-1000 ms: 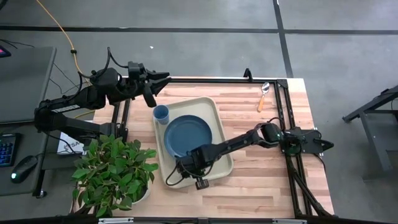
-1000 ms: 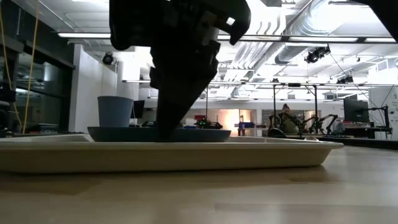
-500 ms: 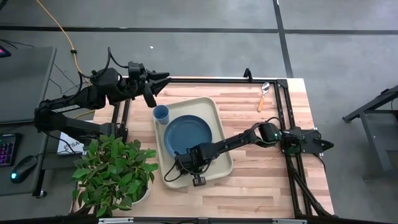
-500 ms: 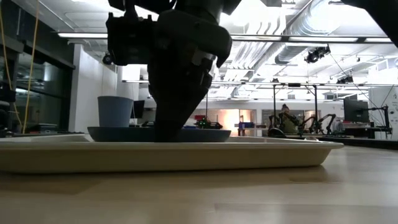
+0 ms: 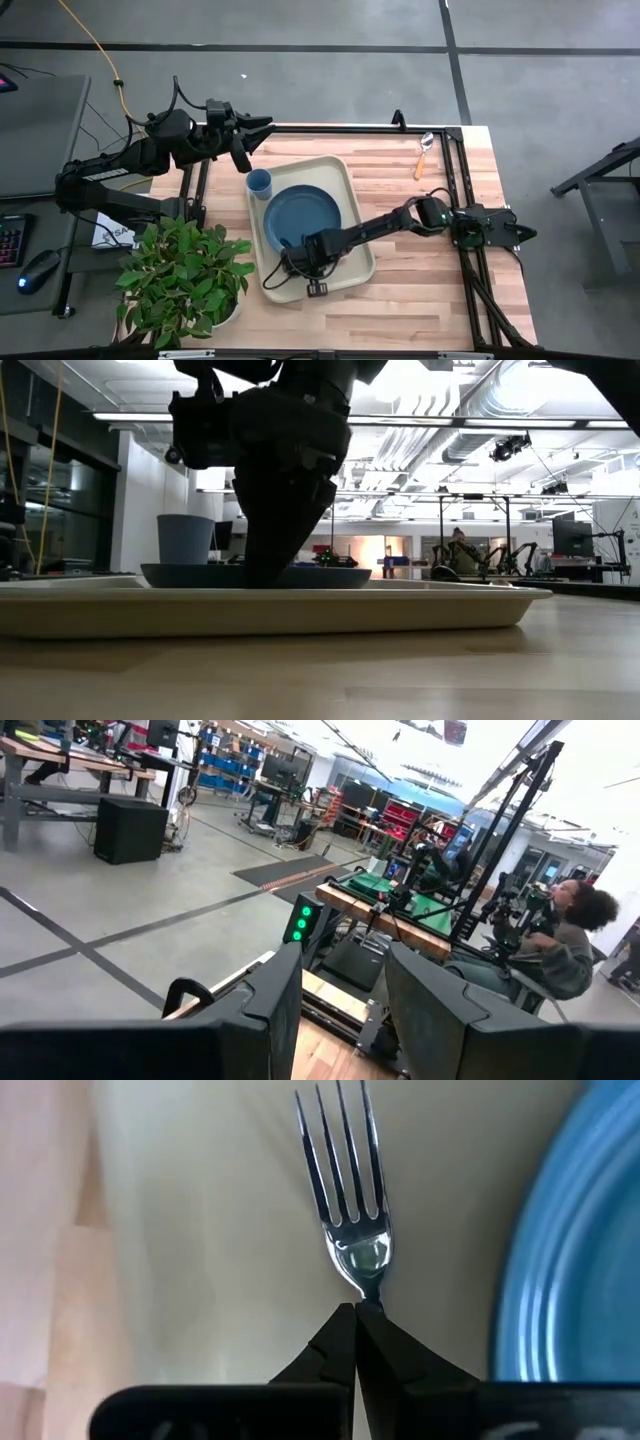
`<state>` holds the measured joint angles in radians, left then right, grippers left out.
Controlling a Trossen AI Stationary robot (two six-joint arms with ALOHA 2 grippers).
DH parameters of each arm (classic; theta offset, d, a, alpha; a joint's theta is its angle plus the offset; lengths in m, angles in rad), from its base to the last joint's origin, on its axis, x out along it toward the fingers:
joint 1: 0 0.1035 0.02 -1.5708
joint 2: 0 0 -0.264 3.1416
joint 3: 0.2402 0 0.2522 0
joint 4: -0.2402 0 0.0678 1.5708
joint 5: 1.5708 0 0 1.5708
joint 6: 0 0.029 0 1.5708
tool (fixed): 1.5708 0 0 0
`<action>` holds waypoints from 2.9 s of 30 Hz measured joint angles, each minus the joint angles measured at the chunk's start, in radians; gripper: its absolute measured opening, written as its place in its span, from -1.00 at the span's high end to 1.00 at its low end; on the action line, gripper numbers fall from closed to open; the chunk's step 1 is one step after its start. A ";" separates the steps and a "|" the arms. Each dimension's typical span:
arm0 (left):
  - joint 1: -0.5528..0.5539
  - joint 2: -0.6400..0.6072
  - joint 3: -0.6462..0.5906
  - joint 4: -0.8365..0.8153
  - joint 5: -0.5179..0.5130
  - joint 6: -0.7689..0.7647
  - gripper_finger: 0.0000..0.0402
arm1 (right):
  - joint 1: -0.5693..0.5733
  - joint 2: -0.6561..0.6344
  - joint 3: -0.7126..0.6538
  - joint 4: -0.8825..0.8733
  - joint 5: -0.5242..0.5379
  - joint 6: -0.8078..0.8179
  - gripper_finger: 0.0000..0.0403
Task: Pick and place plate/cup/fork/spoon on tray
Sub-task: Put the orange fork on the white serving tray to the left of the blue plate, then put the yellow spoon on the white serving tray to the left of the orange fork
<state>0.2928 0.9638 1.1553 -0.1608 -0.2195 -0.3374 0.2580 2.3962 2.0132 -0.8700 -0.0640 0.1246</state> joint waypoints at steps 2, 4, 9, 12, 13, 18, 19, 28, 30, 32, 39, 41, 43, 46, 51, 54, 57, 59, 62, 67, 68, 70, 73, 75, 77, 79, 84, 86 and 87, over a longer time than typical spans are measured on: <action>0.000 0.000 0.000 0.000 0.000 0.000 0.36 | -0.003 0.000 0.000 0.000 0.001 0.008 1.00; 0.000 0.000 0.000 0.000 0.000 0.000 0.36 | -0.006 0.000 0.000 0.000 0.005 0.008 1.00; 0.000 0.000 0.000 0.000 0.000 0.000 0.36 | -0.011 -0.003 0.000 0.005 -0.024 -0.011 1.00; 0.000 0.000 0.000 0.000 0.000 0.000 0.36 | -0.007 -0.033 0.000 -0.012 -0.048 -0.059 1.00; 0.000 0.000 0.000 0.000 0.000 0.000 0.36 | -0.005 -0.048 0.000 -0.030 -0.050 -0.071 1.00; 0.000 0.000 0.000 0.000 0.000 0.032 0.36 | -0.004 -0.120 0.000 -0.223 -0.050 -0.076 1.00; 0.000 0.000 0.000 0.000 0.000 0.033 0.36 | -0.004 -0.139 -0.015 -0.247 -0.050 -0.071 1.00; 0.000 0.000 0.000 0.000 0.000 0.034 0.36 | 0.038 -0.679 -0.735 -0.007 0.015 0.416 1.00; 0.000 0.000 0.000 0.000 0.000 0.034 0.36 | 0.051 -0.832 -0.889 0.033 0.089 0.610 1.00; 0.000 0.000 0.000 0.000 0.000 0.034 0.36 | 0.058 -0.976 -1.018 0.048 0.188 0.835 1.00; 0.000 0.000 0.000 0.000 0.000 0.028 0.36 | -0.040 -1.351 -1.274 0.059 0.511 1.280 0.99; 0.000 0.000 0.000 0.000 0.000 0.027 0.36 | -0.119 -1.411 -1.289 0.066 0.556 1.218 0.93; 0.000 0.000 0.000 0.000 0.000 0.026 0.36 | -0.212 -1.444 -1.285 0.063 0.575 1.116 0.83; 0.000 0.000 0.000 0.000 0.000 -0.002 0.36 | -0.368 -1.457 -1.250 0.049 0.592 0.963 0.61; 0.000 0.000 0.000 0.000 0.000 -0.037 0.36 | -0.620 -1.425 -1.244 0.020 0.640 0.882 0.15; 0.000 0.000 0.000 0.000 0.008 -0.037 0.36 | -0.750 -1.377 -1.262 0.021 0.632 0.902 -0.10; 0.000 0.000 0.000 0.000 0.011 -0.037 0.36 | -0.848 -1.310 -1.263 0.040 0.641 0.928 -0.25; 0.000 0.000 0.000 0.000 0.011 -0.037 0.36 | -0.896 -1.254 -1.263 0.090 0.643 0.926 -0.28; 0.000 0.000 0.000 0.000 0.011 -0.036 0.36 | -0.958 -1.170 -1.263 0.202 0.615 0.864 -0.28; 0.000 0.000 0.000 0.000 0.014 -0.037 0.36 | -1.060 -1.023 -1.263 0.255 0.480 0.825 -0.29; 0.000 0.000 0.000 0.000 0.013 -0.036 0.36 | -1.076 -0.994 -1.263 0.254 0.454 0.826 -0.29; 0.000 0.000 0.000 0.000 0.013 -0.035 0.36 | -1.102 -0.941 -1.263 0.259 0.412 0.815 -0.29; 0.000 0.000 0.000 0.000 0.013 -0.035 0.36 | -1.124 -0.877 -1.263 0.280 0.396 0.793 -0.29; 0.000 0.000 0.000 0.000 0.013 -0.034 0.36 | -1.133 -0.846 -1.263 0.300 0.395 0.786 -0.29; 0.000 0.000 0.000 0.000 0.013 -0.035 0.36 | -1.141 -0.822 -1.263 0.329 0.386 0.776 -0.29; 0.000 0.000 0.000 0.000 0.013 -0.035 0.36 | -1.137 -0.817 -1.263 0.336 0.395 0.788 -0.26; 0.000 0.000 0.000 0.000 0.015 -0.037 0.36 | -1.135 -0.795 -1.261 0.344 0.376 0.794 -0.01; 0.000 0.000 0.000 0.000 0.024 -0.037 0.36 | -1.134 -0.777 -1.258 0.349 0.354 0.795 0.18; 0.000 0.000 0.000 0.000 0.028 -0.037 0.36 | -1.135 -0.765 -1.257 0.351 0.341 0.795 0.29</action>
<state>0.2930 0.9638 1.1557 -0.1604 -0.1915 -0.3748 -0.8768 1.6314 0.7560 -0.5188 0.2774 0.9191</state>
